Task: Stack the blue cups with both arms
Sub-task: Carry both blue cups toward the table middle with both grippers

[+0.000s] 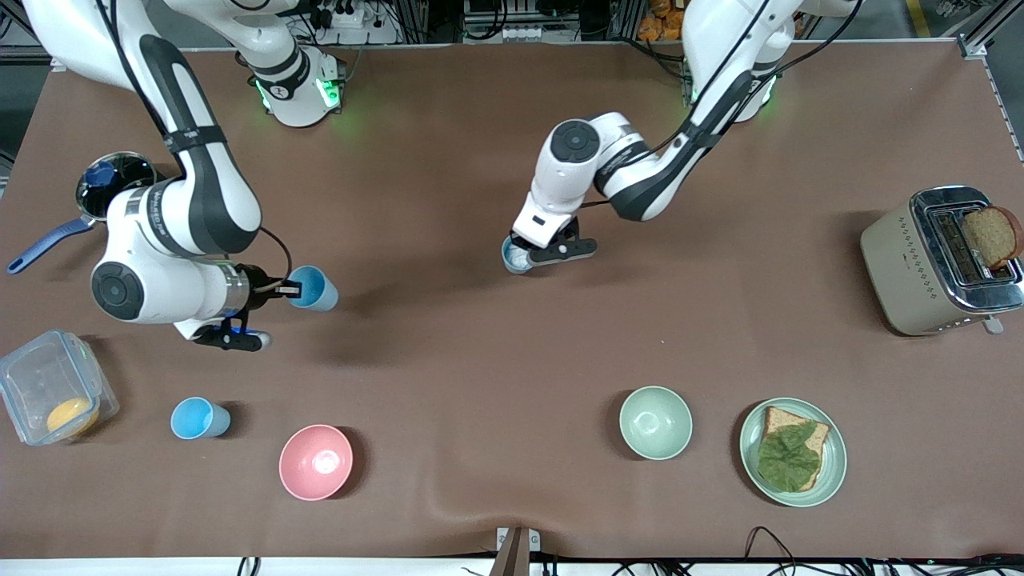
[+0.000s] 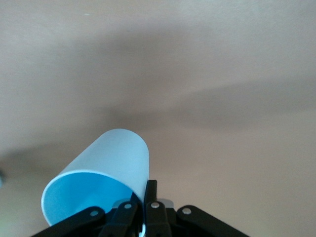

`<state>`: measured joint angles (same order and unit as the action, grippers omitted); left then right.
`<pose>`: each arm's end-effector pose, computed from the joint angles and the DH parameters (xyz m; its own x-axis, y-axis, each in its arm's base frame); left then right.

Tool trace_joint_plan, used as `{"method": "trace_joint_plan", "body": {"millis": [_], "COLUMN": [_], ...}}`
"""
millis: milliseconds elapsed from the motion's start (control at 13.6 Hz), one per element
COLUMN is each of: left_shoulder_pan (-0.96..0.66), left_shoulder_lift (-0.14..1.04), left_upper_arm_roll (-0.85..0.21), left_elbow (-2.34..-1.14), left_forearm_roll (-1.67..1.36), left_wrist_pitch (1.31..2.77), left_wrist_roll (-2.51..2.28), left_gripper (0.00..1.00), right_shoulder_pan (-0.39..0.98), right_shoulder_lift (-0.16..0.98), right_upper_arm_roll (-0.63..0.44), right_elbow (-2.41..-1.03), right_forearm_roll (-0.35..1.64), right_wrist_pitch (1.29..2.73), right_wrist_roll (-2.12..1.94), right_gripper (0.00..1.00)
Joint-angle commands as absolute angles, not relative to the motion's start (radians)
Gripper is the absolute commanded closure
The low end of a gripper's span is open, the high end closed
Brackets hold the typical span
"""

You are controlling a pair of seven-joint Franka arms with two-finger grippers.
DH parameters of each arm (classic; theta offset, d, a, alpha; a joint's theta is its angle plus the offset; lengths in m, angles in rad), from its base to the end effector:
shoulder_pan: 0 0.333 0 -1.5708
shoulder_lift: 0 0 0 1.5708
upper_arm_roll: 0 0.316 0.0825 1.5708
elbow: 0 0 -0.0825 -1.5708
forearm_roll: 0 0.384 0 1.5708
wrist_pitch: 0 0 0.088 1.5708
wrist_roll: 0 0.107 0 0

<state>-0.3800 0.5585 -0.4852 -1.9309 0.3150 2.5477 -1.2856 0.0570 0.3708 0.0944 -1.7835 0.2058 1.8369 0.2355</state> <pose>0.4224 -0.4761 0.2380 0.9689 0.2474 0.0024 0.2442 -0.9578 0.1514 0.5997 0.1043 0.3287 0.9245 -0.1365 -0.3558 -0.1916 -0.9735 -0.1245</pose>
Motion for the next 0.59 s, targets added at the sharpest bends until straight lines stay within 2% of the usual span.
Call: {"method": "trace_joint_plan", "body": {"millis": [0, 73, 220, 294, 514], "left_shoulder_pan": [-0.390, -0.391, -0.396, -0.388, -0.377], "left_shoulder_lift": [0.581, 0.577, 0.537, 0.508, 0.445], "left_upper_arm_roll": [-0.477, -0.477, -0.480, -0.483, -0.479], "left_elbow": [-1.876, -1.872, -1.850, -1.826, -1.674], "left_forearm_roll": [0.353, 0.370, 0.376, 0.377, 0.379], "left_wrist_pitch": [2.530, 2.514, 2.469, 2.398, 2.090], "left_wrist_roll": [-1.335, -1.332, -1.339, -1.339, -1.324], "left_gripper": [0.44, 0.00, 0.00, 0.00, 0.00], "right_shoulder_pan": [0.106, 0.145, 0.211, 0.222, 0.320], "right_shoulder_lift": [0.333, 0.331, 0.334, 0.334, 0.337], "right_upper_arm_roll": [0.089, 0.087, 0.086, 0.086, 0.086], "right_elbow": [-1.787, -1.784, -1.773, -1.773, -1.773], "right_forearm_roll": [0.250, 0.249, 0.249, 0.250, 0.250], "right_wrist_pitch": [1.833, 1.841, 1.862, 1.870, 1.907], "right_wrist_roll": [0.335, 0.400, 0.510, 0.544, 0.702], "right_gripper": [1.00, 1.00, 1.00, 1.00, 1.00]}}
